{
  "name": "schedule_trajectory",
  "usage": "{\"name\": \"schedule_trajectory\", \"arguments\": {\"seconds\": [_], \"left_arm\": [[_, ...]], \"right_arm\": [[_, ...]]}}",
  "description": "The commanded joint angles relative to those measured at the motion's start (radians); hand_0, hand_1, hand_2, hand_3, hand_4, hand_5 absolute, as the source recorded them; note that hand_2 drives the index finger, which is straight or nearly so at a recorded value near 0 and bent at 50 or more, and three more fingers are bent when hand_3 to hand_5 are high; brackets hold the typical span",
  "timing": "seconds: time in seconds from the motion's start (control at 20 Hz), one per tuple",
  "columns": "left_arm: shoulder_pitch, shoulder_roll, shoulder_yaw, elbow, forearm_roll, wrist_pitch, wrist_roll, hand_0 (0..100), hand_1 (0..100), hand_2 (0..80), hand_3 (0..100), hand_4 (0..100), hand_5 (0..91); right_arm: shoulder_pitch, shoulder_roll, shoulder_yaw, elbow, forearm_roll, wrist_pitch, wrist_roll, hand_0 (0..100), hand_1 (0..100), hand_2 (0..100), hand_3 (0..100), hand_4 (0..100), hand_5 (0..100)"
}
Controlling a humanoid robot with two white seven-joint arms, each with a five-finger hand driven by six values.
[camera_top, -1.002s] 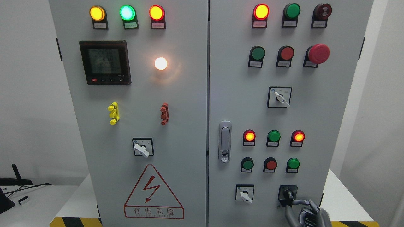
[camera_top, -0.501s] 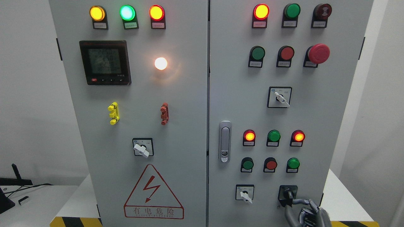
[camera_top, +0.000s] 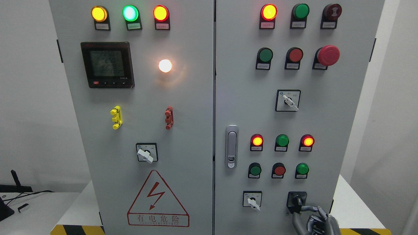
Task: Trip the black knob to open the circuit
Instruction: 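Close the right hand's fingers around the black rotary knob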
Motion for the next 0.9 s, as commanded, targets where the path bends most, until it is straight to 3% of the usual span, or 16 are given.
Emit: {"name": "schedule_trajectory", "arguments": {"seconds": [0.0,0.85], "left_arm": [[0.000,0.000,0.000,0.000,0.005,-0.001,0.001,12,39,0.0,0,0,0.0],[0.000,0.000,0.000,0.000,0.005,-0.001,0.001,12,39,0.0,0,0,0.0]], "right_arm": [[0.000,0.029,-0.002,0.001,0.001,-0.001,-0.002,43,75,48,100,100,100],[-0.008,0.045,0.001,0.001,0.013,0.001,0.000,43,73,44,100,100,100]]}}
